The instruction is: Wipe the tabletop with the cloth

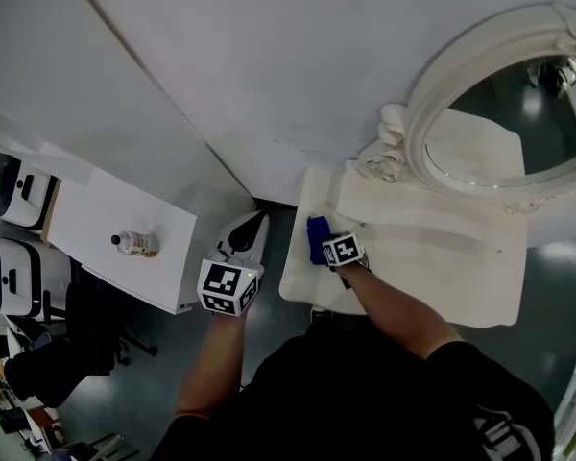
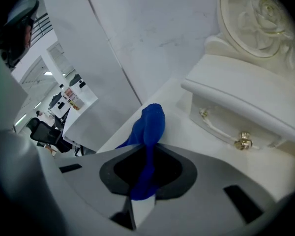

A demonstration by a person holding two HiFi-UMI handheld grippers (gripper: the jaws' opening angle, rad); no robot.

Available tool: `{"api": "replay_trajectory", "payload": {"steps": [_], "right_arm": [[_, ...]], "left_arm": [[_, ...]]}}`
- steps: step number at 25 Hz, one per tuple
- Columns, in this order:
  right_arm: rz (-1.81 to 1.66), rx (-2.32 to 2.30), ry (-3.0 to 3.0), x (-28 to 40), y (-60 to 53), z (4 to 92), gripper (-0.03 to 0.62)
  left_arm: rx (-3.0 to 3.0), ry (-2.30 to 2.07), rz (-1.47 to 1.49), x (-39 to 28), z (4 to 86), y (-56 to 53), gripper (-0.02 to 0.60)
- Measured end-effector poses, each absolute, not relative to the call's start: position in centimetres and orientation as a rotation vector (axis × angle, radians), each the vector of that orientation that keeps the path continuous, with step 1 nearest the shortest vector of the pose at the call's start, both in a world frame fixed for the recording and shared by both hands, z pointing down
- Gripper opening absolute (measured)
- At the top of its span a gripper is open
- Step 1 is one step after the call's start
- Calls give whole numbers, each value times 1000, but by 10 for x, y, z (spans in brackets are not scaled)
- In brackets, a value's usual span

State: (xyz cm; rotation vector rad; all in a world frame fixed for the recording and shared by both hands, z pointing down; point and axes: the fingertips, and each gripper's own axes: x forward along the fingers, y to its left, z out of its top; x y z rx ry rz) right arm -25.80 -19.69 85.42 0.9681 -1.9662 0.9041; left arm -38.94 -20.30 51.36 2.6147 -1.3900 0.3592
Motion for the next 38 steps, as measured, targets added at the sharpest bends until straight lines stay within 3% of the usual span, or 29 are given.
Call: {"api": "replay_trajectory", "payload": {"steps": [15,38], "right_arm": [[963,1076,-1884,-109,-176,856,43],[1044,1368,-1677,200,-121,857,44]], "left_arm": [[2732,-1214,383,-262,504,-214,14],[2863,-939,388,-16,499,-204,14]]}}
